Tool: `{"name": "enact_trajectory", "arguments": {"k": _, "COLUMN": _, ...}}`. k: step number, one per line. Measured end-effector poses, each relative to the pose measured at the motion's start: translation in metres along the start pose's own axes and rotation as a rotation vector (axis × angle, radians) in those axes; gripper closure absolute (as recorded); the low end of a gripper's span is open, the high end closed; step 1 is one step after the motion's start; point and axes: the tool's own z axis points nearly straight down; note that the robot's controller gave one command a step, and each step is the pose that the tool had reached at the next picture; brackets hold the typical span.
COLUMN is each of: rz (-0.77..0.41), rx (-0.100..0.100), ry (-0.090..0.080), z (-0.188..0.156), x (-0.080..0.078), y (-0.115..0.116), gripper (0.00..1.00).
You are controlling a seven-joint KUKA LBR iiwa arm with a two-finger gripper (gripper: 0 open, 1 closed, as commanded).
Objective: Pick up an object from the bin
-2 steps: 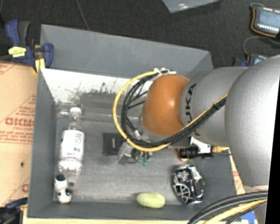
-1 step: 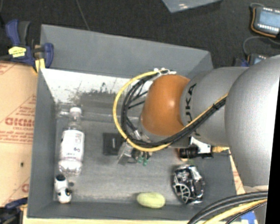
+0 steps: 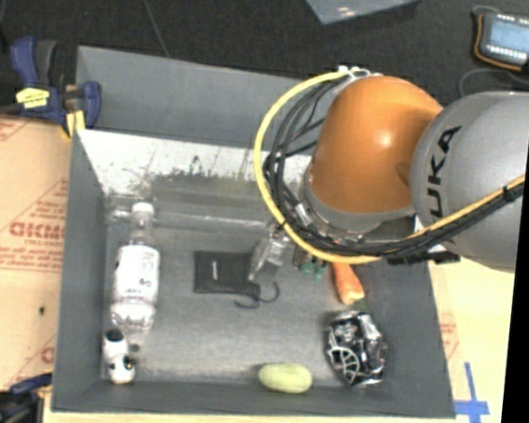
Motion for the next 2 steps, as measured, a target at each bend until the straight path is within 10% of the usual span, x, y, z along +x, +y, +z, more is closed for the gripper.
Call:
{"name": "enact_trajectory", "arguments": {"k": 1, "rz": -0.001, "rx": 0.001, "ry": 0.001, "z": 0.001, "x": 0.0, "y": 0.0, "gripper": 1.0}}
{"name": "enact_trajectory", "arguments": {"k": 2, "rz": -0.127, "rx": -0.002, "ry": -0.006, "z": 0.075, "x": -0.023, "y": 0.021, "gripper": 0.0}}
